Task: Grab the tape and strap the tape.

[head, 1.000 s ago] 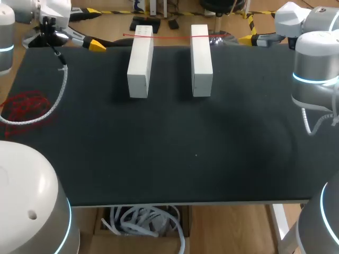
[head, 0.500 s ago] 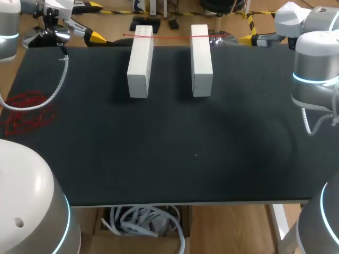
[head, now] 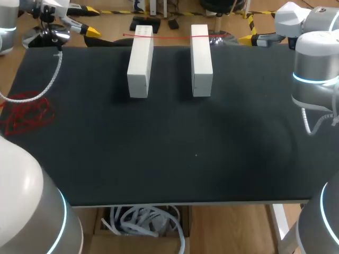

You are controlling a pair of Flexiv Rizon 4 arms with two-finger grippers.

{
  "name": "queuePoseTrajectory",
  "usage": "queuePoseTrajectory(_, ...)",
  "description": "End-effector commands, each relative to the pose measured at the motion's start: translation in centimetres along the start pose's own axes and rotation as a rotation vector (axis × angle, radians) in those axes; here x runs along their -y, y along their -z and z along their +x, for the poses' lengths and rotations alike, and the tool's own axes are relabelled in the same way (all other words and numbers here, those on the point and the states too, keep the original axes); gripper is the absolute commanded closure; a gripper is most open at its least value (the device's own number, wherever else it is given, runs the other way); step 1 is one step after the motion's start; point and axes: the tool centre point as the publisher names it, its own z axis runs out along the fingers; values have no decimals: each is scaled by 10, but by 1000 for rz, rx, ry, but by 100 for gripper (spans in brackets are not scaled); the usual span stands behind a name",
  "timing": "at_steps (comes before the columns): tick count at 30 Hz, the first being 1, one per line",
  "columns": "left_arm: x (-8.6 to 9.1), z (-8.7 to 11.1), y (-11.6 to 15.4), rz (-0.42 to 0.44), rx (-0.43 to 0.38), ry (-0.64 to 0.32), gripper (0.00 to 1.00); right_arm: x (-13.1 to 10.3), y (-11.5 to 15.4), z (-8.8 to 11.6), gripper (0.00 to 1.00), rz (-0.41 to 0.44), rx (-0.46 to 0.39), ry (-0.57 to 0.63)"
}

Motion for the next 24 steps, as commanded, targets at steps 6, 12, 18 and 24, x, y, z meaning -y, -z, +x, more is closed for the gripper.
queuePoseTrajectory(6, -7, -21, -19, 34, -400, -14, 53, 0, 0, 0, 0, -1, 0, 0)
queuePoseTrajectory(12, -11, -19, -29, 58, -410, -4, 57, 0, 0, 0, 0, -1, 0, 0)
queuePoseTrajectory(18, -13, -14, -38, 73, -420, 1, 59, 0, 0, 0, 0, -1, 0, 0)
queuePoseTrajectory(24, -14, -9, -49, 86, -444, 0, 65, 0, 0, 0, 0, -1, 0, 0)
